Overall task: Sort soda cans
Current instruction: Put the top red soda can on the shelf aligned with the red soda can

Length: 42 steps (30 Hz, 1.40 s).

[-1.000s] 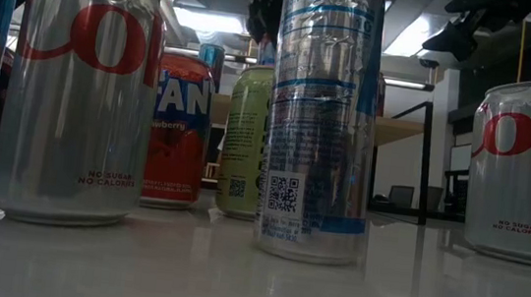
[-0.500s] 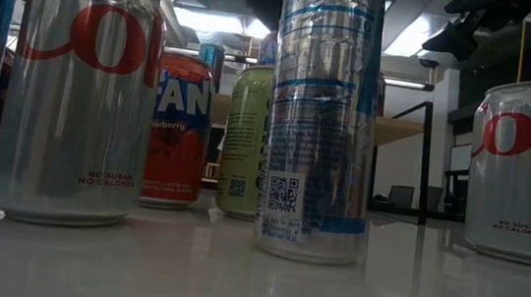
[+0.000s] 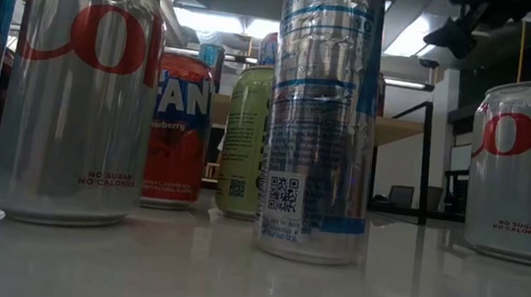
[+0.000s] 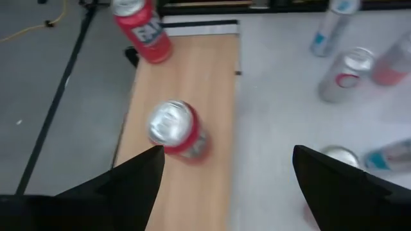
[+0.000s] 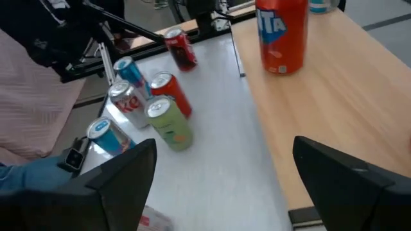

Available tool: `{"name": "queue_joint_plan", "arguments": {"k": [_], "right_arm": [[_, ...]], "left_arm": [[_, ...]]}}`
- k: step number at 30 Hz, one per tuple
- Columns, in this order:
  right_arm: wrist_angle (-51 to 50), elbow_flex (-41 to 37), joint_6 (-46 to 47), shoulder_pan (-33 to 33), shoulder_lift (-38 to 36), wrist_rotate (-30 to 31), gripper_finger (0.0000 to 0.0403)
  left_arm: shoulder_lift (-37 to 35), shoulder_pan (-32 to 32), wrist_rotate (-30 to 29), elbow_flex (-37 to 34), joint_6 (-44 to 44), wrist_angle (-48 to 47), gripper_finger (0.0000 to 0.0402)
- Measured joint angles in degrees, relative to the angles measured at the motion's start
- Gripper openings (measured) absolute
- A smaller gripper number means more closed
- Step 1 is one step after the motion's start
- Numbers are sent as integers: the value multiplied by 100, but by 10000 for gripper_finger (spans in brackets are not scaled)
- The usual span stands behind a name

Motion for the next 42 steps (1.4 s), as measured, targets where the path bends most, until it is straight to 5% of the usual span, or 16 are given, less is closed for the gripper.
{"name": "queue_joint_plan", "arguments": {"k": [6, 13, 22, 27, 42], "right_arm": [[710, 0, 166, 0, 0, 19, 356], [1693, 0, 619, 28, 113, 24, 356], [3418, 0, 818, 1175, 744, 986, 356], [4047, 262, 772, 1691, 1320, 1623, 356], [3654, 2437, 417, 2059, 3769, 1682, 356]], "left_arm": [[-1187, -465, -709, -2043, -288, 1162, 334], [-2944, -554, -735, -4820, -714, 2976, 334], [-4490, -554, -723, -7653, -875, 5010, 334], [-4936, -554, -675, -8587, -906, 5585, 334], [-5181, -554, -544, -10033, -1157, 7336, 334]]}}
